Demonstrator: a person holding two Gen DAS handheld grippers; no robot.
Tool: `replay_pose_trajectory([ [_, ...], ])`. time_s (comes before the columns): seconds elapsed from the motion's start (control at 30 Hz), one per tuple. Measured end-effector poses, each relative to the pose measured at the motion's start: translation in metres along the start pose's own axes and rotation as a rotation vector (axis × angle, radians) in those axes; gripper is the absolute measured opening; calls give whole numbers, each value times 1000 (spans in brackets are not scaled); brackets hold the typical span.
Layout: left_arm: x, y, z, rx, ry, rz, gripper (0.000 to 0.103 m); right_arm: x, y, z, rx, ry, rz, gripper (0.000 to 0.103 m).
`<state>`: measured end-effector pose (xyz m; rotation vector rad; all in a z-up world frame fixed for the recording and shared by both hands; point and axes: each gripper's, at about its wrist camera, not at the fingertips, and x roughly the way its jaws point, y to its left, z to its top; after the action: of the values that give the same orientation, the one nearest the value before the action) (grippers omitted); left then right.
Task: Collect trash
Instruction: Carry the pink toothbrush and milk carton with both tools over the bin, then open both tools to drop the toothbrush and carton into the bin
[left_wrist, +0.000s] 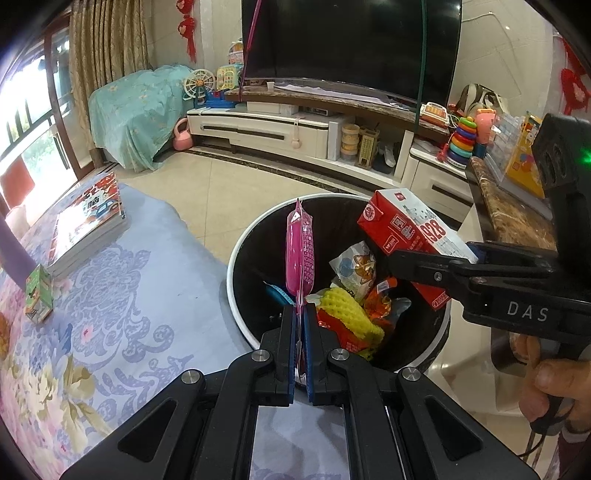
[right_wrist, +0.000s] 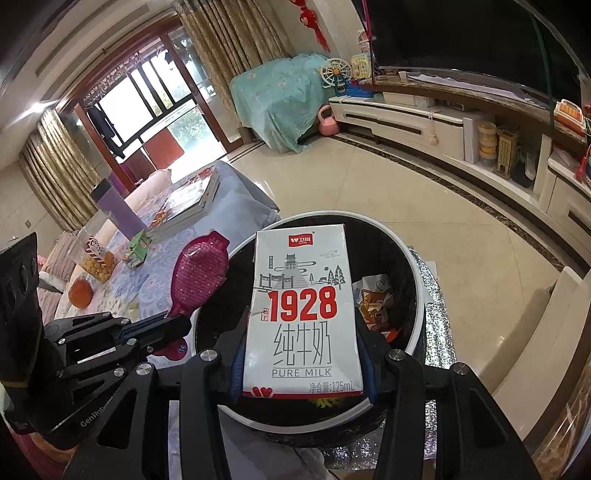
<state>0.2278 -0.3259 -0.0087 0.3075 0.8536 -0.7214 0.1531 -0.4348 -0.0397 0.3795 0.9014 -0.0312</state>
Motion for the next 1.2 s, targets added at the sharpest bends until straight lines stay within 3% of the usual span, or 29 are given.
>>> replay_pose_trajectory([
  [1.03, 23, -3, 11, 11, 48, 5, 3, 16, -12, 11, 3, 56, -19, 50],
  [1.17, 21, 0, 11, 1, 57, -2, 16, 14, -16, 14, 25, 50, -9, 51],
  [1.2, 20, 1, 11, 0, 54, 4, 28, 13, -17, 15, 31, 48, -9, 51],
])
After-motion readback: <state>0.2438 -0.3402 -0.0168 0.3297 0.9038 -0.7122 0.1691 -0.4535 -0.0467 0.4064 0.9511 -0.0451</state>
